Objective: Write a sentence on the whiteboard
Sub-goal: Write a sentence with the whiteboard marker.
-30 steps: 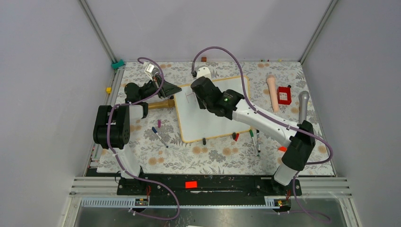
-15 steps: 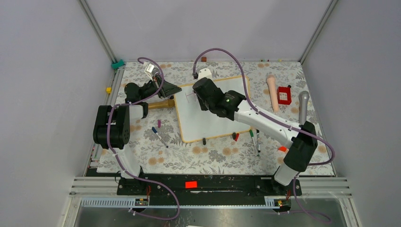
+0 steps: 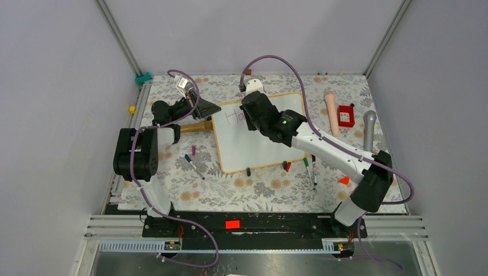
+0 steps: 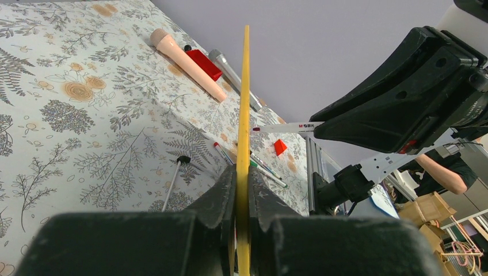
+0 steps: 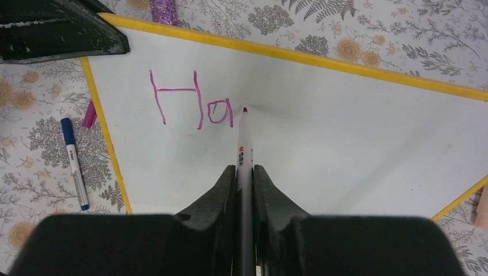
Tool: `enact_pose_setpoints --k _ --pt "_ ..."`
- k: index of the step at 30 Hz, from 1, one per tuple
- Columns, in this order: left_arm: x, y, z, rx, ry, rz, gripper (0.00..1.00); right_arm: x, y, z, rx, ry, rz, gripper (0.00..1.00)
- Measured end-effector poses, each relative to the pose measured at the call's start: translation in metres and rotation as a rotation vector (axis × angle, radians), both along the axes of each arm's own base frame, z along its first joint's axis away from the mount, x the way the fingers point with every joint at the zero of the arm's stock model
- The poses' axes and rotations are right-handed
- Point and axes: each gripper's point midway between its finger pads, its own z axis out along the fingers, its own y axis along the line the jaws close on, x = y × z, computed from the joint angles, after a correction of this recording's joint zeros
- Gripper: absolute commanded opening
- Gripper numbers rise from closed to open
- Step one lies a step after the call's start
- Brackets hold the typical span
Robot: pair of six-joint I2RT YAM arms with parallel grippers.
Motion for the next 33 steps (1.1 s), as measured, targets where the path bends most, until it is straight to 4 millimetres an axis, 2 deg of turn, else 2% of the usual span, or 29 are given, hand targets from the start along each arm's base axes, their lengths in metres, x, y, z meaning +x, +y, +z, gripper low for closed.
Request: enact_pose_setpoints --k 21,33 --pt "0.000 0.000 0.000 0.000 0.001 0.000 0.00 0.005 0.002 -0.006 -0.009 0.007 -0.007 0.00" --pt "0.000 0.000 0.000 0.000 0.001 0.000 0.00 -0.010 -0.005 -0.026 0.022 0.064 -0.020 0.00"
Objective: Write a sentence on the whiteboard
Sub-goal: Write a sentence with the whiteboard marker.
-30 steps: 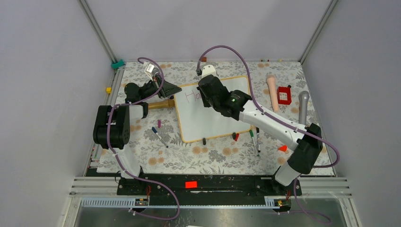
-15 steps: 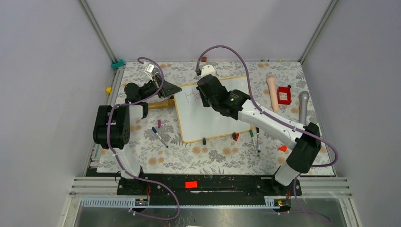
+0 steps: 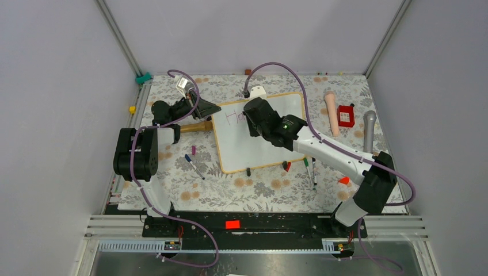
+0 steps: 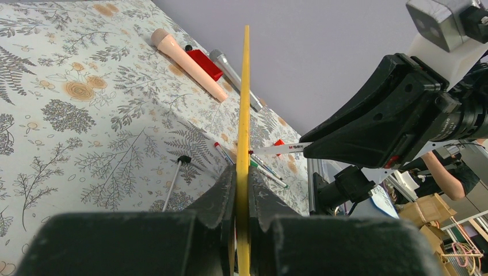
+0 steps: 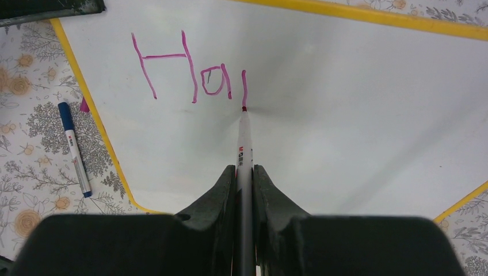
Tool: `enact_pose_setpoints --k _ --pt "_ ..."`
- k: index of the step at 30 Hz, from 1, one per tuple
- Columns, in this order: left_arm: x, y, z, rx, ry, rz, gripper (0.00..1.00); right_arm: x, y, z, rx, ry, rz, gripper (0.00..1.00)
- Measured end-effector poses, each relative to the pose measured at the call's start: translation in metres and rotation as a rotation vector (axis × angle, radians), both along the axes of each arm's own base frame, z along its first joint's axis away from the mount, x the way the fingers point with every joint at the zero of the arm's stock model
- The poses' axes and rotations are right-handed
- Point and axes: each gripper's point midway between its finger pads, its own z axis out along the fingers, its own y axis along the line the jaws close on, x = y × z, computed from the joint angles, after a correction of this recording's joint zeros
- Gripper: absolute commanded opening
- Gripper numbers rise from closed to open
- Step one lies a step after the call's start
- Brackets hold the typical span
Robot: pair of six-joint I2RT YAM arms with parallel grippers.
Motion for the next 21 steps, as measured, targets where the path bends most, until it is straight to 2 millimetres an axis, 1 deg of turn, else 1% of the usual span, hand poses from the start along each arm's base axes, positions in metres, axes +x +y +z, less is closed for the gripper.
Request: enact_pose_setpoints --k 4,10,15,21 --pt "0.000 0.000 0.000 0.000 0.000 0.000 0.00 -0.004 -0.002 -0.005 0.006 0.015 -0.005 0.00" --pt "0.000 0.000 0.000 0.000 0.000 0.000 0.00 -0.005 -0.002 -0.006 0.013 0.021 -0.008 0.00" --pt "0.000 0.000 0.000 0.000 0.000 0.000 0.00 -0.009 -0.003 -0.012 0.016 0.041 -0.005 0.00" --pt "0.000 0.000 0.000 0.000 0.000 0.000 0.00 -0.011 -0.004 -0.013 0.019 0.043 -0.007 0.00"
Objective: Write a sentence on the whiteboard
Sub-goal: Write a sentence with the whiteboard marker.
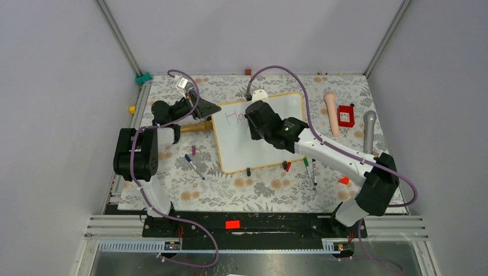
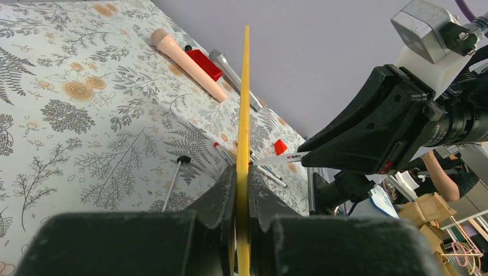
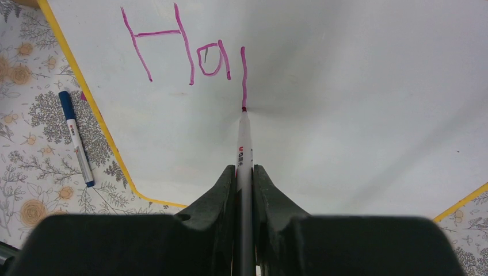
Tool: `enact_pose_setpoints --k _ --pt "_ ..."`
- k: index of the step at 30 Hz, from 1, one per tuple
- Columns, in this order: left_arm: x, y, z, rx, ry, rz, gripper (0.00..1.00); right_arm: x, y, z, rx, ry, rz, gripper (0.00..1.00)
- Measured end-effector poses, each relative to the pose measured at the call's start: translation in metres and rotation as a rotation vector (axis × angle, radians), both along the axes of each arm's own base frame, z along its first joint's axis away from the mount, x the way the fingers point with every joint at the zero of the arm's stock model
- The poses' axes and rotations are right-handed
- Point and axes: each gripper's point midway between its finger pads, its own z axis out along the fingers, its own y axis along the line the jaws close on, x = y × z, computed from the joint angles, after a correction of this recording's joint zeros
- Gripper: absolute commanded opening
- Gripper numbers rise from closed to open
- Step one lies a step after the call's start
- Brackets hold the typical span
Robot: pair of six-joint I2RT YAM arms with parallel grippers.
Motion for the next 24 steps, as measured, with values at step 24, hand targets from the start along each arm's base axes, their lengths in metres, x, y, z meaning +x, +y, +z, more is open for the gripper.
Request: enact_pose_setpoints --k 24 --pt "0.000 0.000 0.000 0.000 -0.001 0.000 0.00 0.017 0.004 0.050 0.033 -0.105 0.021 0.00"
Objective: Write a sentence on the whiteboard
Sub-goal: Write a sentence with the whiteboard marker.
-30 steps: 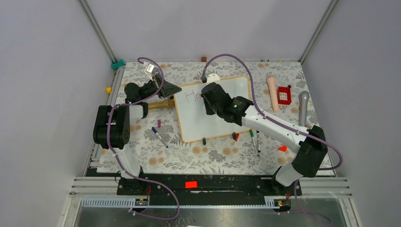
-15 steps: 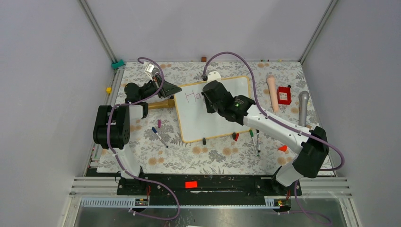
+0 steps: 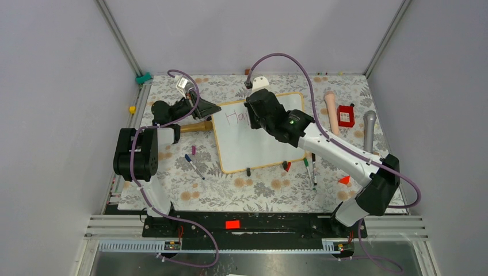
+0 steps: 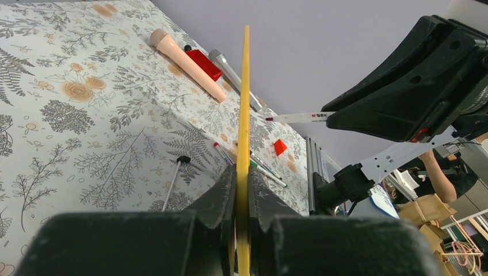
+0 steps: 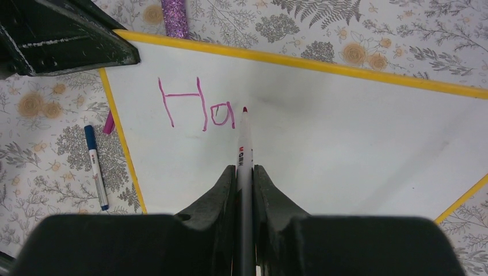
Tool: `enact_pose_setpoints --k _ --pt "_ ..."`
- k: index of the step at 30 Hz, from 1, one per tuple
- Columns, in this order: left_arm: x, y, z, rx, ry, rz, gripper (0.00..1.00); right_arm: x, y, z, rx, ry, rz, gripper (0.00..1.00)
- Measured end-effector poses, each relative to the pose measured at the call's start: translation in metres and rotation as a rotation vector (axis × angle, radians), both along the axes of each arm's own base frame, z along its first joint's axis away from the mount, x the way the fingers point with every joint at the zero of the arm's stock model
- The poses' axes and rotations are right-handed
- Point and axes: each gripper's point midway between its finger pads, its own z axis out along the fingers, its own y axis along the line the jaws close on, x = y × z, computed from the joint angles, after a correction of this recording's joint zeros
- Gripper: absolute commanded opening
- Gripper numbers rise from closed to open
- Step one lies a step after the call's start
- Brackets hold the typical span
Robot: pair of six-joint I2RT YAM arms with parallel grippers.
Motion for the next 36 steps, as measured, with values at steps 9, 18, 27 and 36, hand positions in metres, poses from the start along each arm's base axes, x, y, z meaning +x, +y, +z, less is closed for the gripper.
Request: enact_pose_setpoints --k 9,18,27,36 --pt "0.000 0.000 0.000 0.000 0.000 0.000 0.00 0.008 0.004 -0.007 -0.020 0.007 -0.001 0.00" --pt "0.000 0.000 0.000 0.000 0.000 0.000 0.00 0.008 0.005 -0.010 -0.027 0.011 0.000 0.00" --pt "0.000 0.000 0.000 0.000 0.000 0.000 0.00 0.010 0.006 -0.016 -0.037 0.020 -0.001 0.00" --pt "0.000 0.000 0.000 0.000 0.000 0.000 0.00 0.011 0.004 -0.016 -0.040 0.017 -0.013 0.00"
